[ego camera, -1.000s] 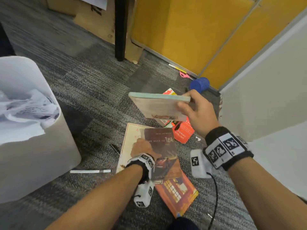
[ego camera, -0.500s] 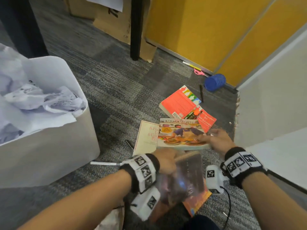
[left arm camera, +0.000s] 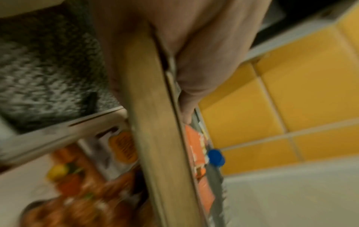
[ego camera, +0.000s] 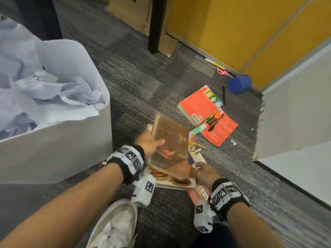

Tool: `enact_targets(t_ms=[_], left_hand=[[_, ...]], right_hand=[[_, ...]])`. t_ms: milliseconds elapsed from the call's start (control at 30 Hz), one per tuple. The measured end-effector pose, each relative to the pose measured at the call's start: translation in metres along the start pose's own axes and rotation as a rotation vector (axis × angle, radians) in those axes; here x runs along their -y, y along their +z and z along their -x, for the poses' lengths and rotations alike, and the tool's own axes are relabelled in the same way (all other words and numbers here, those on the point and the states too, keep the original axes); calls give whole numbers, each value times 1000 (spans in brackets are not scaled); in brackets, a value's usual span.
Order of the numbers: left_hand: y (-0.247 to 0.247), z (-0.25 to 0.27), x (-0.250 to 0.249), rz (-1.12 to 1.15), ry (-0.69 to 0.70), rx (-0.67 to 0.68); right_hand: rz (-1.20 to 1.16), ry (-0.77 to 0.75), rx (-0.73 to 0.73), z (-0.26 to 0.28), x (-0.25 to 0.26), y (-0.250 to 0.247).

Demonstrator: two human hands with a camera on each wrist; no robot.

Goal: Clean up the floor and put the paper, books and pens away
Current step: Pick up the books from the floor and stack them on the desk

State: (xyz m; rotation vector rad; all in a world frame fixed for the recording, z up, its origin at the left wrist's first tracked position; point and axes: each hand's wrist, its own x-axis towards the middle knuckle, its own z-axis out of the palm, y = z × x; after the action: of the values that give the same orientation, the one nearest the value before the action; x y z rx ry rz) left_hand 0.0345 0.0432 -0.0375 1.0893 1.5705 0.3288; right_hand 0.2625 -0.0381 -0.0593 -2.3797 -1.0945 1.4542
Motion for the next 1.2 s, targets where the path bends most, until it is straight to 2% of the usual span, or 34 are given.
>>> enact_targets(t_ms=[67,100,167,233,333,400,467,633,733,833,900,967,1033,1100,1200], left_hand=[[13,-1,14,-360,-81,-110],[17,2,18,-432,-110,-154],[20,1,21,-383,-122,-188],[20,-8,22,-366,-115,-157],[18,-15,19,-370,-120,-98],[19,-15,17,-247,-126,-103],[23,-17,17,-16,-105,-105],[22,-17,8,349,72,7],[18,-13,-12,393,250,-27],[0,-10,-45,368,470,-106],[-16,-12,-62,339,586,-134],[-29,-19,-68,369,634,-175],[-36,-29,-64,451,608,-228],[-36,-45,-50,496,516,-273],[-28,-63,-31,485,433,-272]], right_hand=[[66,56,76,-36,-32,10],[91,57,68,-37,-34,13],[76,49,10,-33,-26,15],[66,18,-61,-10,6,13],[-164,72,-68,-9,22,16],[-278,121,-36,-13,26,17],[-407,132,-24,-7,36,19],[-646,-38,-50,4,48,14],[-691,-188,-35,8,67,5],[-770,-361,-110,5,95,-5],[-728,-459,-180,4,113,-8],[-601,-512,-245,4,130,-11],[-461,-549,-308,0,143,-7],[-342,-567,-353,-13,149,4],[-293,-503,-359,-32,145,23]])
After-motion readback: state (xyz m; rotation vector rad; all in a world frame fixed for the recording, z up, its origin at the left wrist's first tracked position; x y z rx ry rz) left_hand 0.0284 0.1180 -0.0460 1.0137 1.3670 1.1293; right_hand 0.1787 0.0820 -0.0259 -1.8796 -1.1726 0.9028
